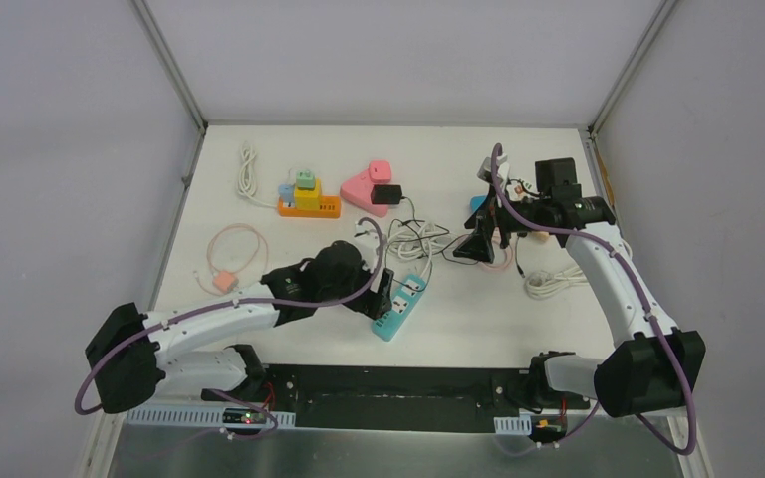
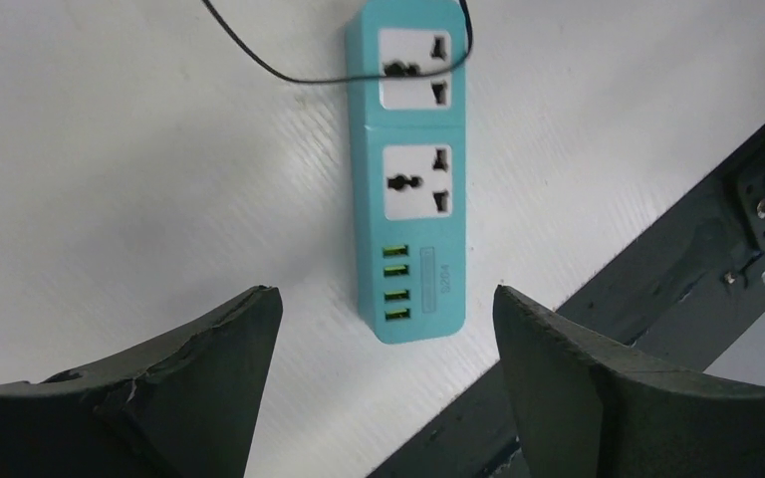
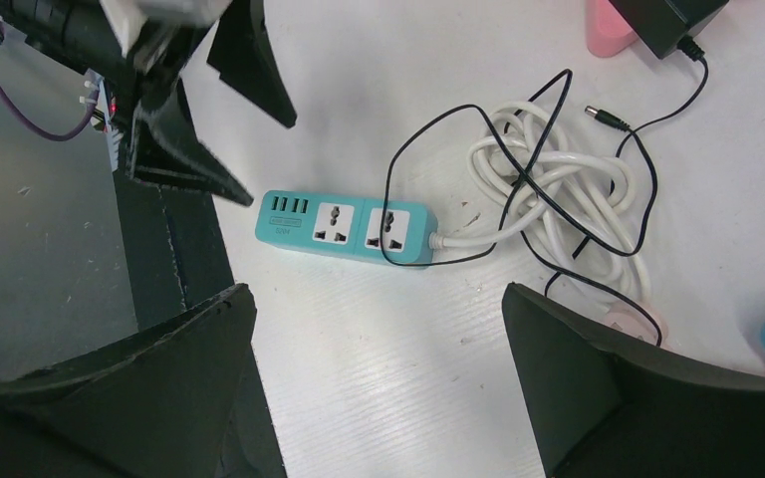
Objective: Pull the plug off the socket
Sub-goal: Pick up the socket from the center of the board.
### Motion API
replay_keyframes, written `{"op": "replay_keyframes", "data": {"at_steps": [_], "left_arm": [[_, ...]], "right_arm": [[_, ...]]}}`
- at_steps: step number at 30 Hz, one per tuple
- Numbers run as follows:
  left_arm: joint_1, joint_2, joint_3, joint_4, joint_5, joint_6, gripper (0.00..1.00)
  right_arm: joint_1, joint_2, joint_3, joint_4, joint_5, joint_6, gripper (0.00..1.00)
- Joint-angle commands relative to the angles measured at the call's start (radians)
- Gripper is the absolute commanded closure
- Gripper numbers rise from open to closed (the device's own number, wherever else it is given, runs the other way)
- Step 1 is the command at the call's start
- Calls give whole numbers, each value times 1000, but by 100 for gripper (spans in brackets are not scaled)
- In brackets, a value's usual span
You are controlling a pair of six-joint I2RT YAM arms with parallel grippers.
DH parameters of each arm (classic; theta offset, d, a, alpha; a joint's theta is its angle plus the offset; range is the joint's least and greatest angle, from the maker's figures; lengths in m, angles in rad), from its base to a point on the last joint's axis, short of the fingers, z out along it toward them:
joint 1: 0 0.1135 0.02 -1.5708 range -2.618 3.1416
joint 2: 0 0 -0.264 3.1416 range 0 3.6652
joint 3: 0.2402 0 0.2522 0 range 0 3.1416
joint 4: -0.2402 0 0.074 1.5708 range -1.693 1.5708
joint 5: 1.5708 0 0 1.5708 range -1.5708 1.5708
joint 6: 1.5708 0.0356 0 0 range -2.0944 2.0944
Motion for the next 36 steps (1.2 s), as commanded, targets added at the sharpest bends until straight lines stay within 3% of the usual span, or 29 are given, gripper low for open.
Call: {"op": "replay_keyframes", "data": {"at_steps": [1,13,25,31,34,36], "left_arm": [[-151,74,107,-107,-248,-45,19],[-246,390,287,-113,-395,4,18],[-245,539,329,-99,-355,20,22],[-246,543,310,-100,-351,31,37],[-244,533,305,-103,-355,43,64],[-243,512,300,-110,-369,59,76]], "right_arm": [[-5,3,4,10,-23,-22,0],[-6,-1,5,9,-21,-21,0],[-7,-4,6,5,-22,-24,0],[-7,-2,9,-2,-22,-29,0],[-6,-5,10,-3,-22,-30,0],[-6,-5,11,-4,-22,-31,0]]}}
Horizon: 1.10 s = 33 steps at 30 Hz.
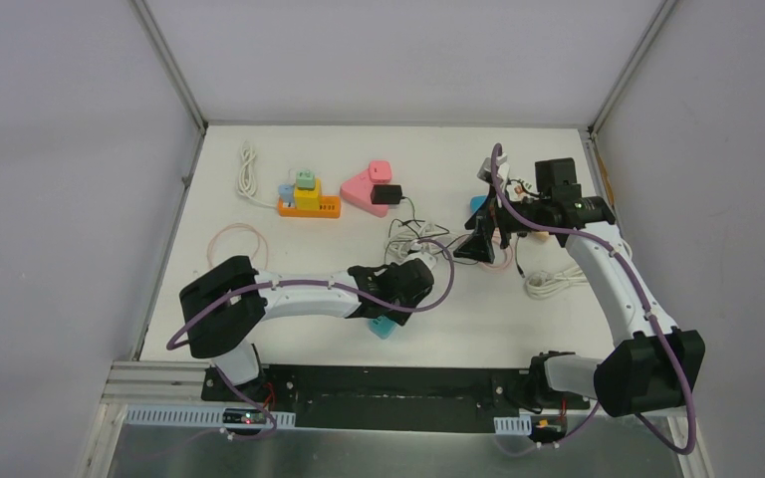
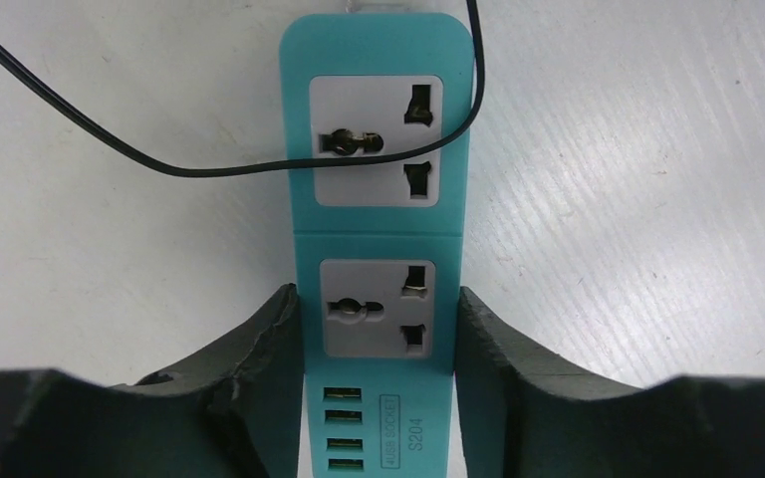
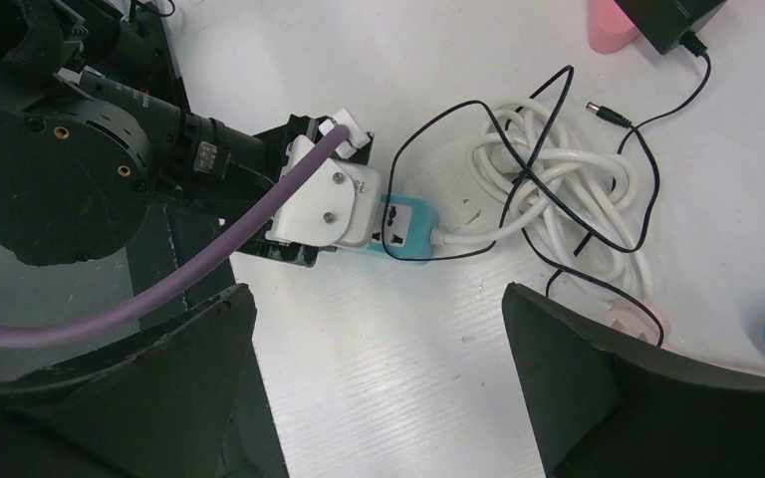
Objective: Pull the plug off the socket
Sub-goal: Pick up the socket from the center of the board.
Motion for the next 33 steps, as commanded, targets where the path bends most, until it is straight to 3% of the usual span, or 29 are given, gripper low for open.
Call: {"op": "replay_keyframes", "data": {"at_steps": [1,10,14,20,33], "left_arm": [[-3,-49,-3,-2,-39,50,80],[175,-272,57,-25,88,157,99],[272,-304,128,32,176,200,100],[382,-167,342,35,294,241,100],[423,120,944,-64,438,275,100]], "right_arm": [[-5,-10,11,2,-24,-28,0],[-6,-33,17,-6,-15,-31,0],[-12,-63,17,-4,-1,-27,0],[-25,-96,14,16,30,0,0],[-34,-127,23,31,108,32,0]]}}
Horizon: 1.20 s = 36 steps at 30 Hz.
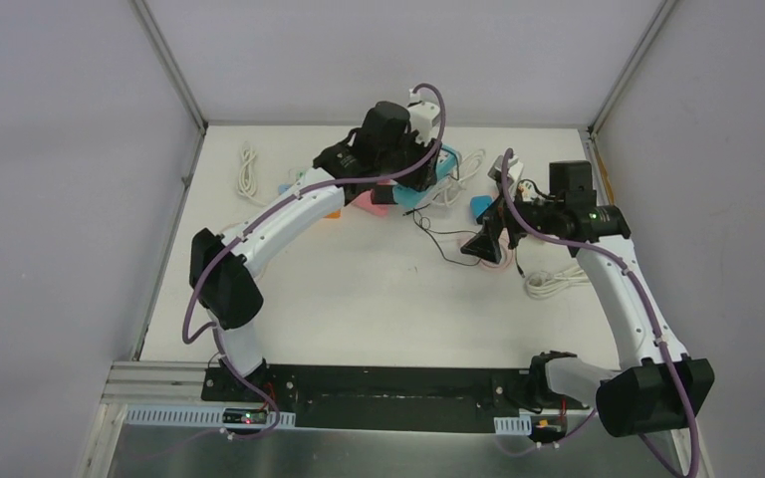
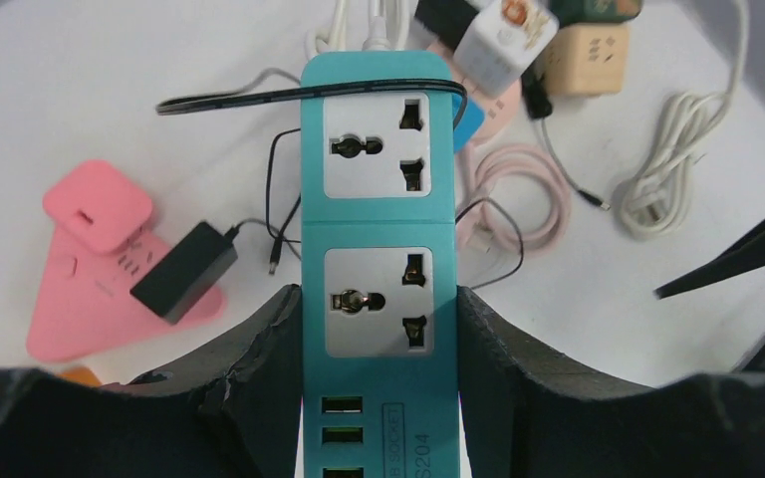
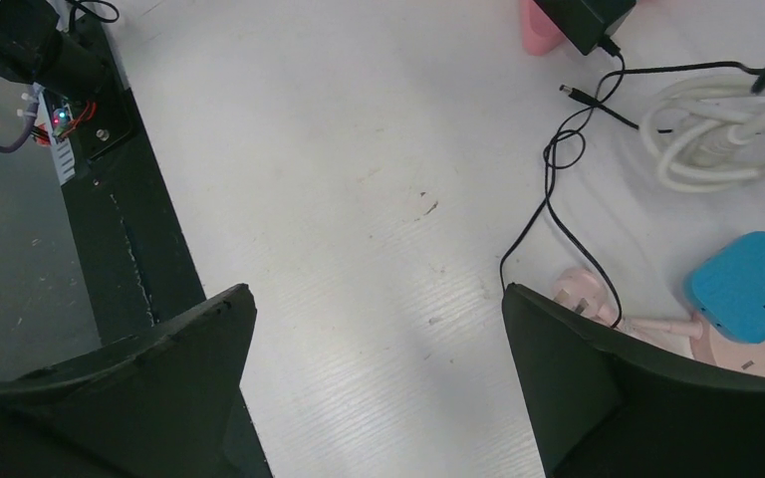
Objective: Pull the plug off the socket
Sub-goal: Pick up the socket from the center of the board, then place the socket at the corner of the board.
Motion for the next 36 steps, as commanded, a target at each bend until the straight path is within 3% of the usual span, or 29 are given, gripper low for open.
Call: {"op": "replay_keyframes", "data": {"at_steps": [1,9,18,22,27,36], "left_arm": [[9,12,210,68,85,9,100],[58,136,429,96,116,-98,100],[138,166,381,110,302,-274,100],[199,216,459,112,347,-371,100],[232,309,631,36,320,-385,100],[232,421,712,68,282,-392,100]], "right_arm": [[-8,-37,26,36,46,18,0],[-25,-79,27,64,120,67,0],[-31,-102,13,73,198,83,0],[-31,-100,10,85,219,98,0],[-43,-102,-3,119,250,131,0],[-63,-90,-43,246,383,306,0]]}}
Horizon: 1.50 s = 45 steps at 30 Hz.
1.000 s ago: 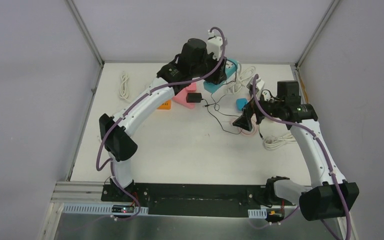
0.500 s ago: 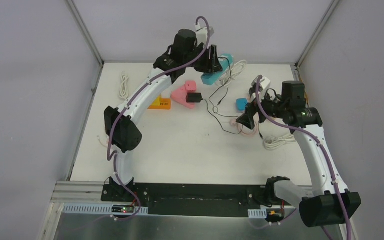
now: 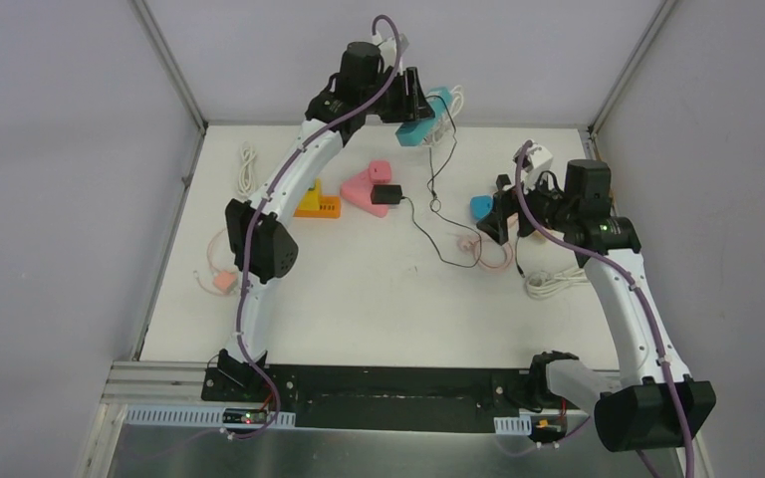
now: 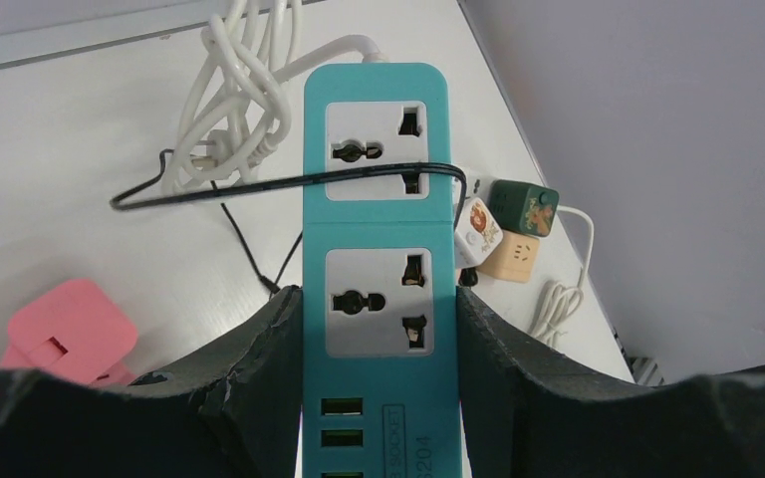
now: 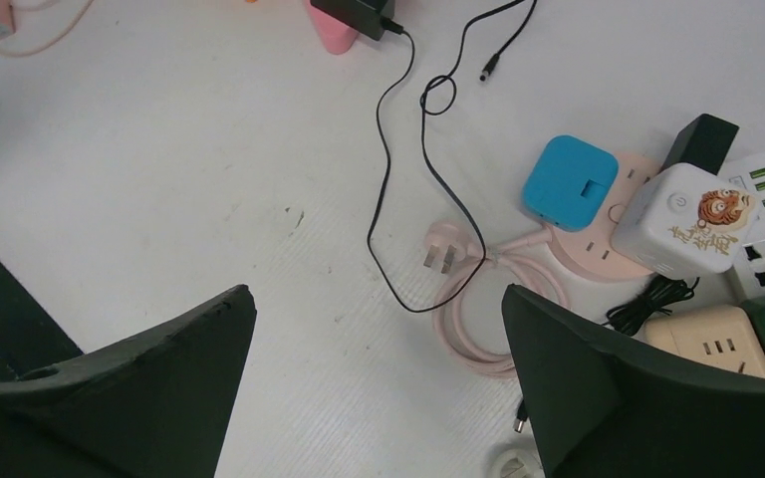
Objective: Pull the plug off the socket
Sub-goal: Place the socket at the corner of the board.
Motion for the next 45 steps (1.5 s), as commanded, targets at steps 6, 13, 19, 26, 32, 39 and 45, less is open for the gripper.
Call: {"op": "replay_keyframes", "data": {"at_steps": [6,13,19,26,32,39,45], "left_arm": [[-8,117,125,170,-30,-65,100],[-11,258,125,225,-29,-111,100],[-28,346,125,272,-50,-94,100],[-61,403,124,283,-87,-50,100],[-87,441,122,285,-111,-32,100],[-101,415,96,246,-121,-33,67],[-106,319,8,195,-149,-3,35]], "right_arm": [[-18,-9,-16,114,78,105,0],[-20,-3,-22,120,76,107,0],[-19,2,-24,120,77,101,0],[-20,8,-27,120,79,95,0],[-19,13,-29,120,82,91,0],[-23,14,-32,120,79,87,0],[-29,15,-32,120,70,86,0]]}}
